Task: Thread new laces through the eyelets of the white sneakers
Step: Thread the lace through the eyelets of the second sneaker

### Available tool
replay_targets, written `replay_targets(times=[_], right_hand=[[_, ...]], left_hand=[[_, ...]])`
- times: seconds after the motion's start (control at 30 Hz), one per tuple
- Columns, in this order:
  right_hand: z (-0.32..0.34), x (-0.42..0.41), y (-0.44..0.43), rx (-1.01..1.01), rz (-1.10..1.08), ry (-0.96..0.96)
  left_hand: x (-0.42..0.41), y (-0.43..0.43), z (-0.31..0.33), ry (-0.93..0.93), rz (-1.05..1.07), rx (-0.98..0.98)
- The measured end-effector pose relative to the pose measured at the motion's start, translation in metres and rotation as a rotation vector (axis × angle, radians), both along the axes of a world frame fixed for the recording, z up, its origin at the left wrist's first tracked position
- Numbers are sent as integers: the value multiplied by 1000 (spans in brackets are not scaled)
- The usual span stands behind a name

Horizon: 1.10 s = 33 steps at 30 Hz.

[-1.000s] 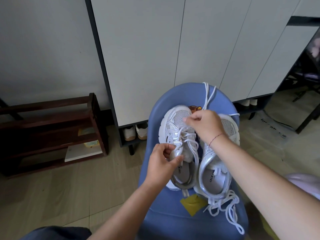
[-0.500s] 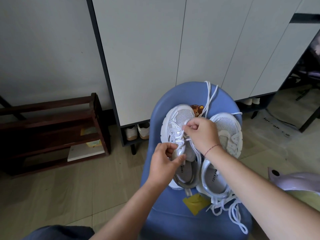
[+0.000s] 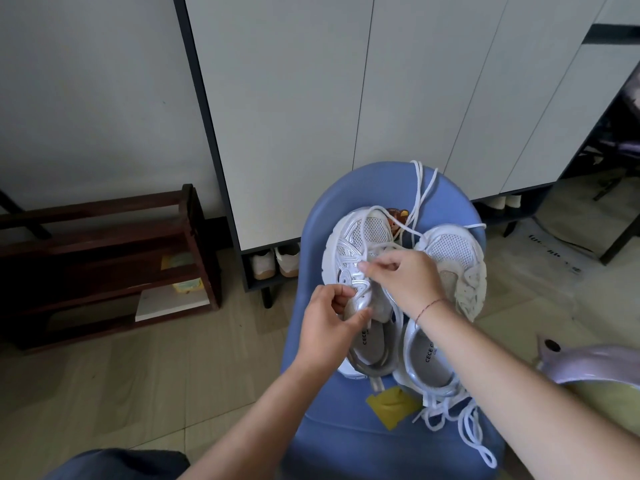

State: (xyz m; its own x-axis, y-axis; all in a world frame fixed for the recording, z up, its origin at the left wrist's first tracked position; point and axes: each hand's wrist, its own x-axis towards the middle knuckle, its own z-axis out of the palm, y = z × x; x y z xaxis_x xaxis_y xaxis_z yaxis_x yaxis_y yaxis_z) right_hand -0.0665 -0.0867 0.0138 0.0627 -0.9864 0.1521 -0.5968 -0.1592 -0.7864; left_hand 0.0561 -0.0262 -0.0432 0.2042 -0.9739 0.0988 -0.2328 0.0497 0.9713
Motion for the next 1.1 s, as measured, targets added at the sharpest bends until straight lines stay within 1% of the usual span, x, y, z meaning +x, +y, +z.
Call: replay_targets(times=[0.1,0.2,0.27,0.33,0.43,0.5,0.6,0.63,0.67,0.73,0.83,0.87,0.9,0.93,1.0,1.03,1.1], right_hand=[[-5,6,1,-37,-71,109],[-4,13,-1,-110,-97,263],[-3,15,-2,-139,-86,299],[2,13,-6,-152,-93,220],[19,7,-18,-192,-144,-25],[32,1,-27,-244,-184,-156],[58,-9,-38,-324,-242,-306],[66,-11,-39,-324,-230,-325],[73,-13,-37,-304,-194,-311],[76,-16,-26,-188,-69,-193],[64,-26,-2,96,157,115],[56,-28,0,146,191,202],[49,-30,-1,144,176,246],[44,-31,-4,100,116,254],[34,-30,-13,-40,11,200],[30,-27,-17,-89,21,190],[19,-21,-24,-120,116,234]], left_hand=[[0,-1,-1,-10,4,-2],[0,-1,-1,-18,9,-5],[0,-1,-2,-17,7,-6],[0,-1,-1,-7,2,-2],[0,0,-1,6,-1,6],[0,0,-1,13,-1,9],[1,0,-1,9,-3,10],[1,0,-1,7,-4,11],[1,0,-1,7,-3,12],[1,0,-2,7,3,11],[1,-1,-2,9,11,7],[1,-2,-2,7,11,10],[1,-2,-2,7,10,14],[1,-2,-2,8,9,17],[1,-1,-2,15,11,15],[1,0,-2,16,13,12],[2,0,-3,11,15,9]])
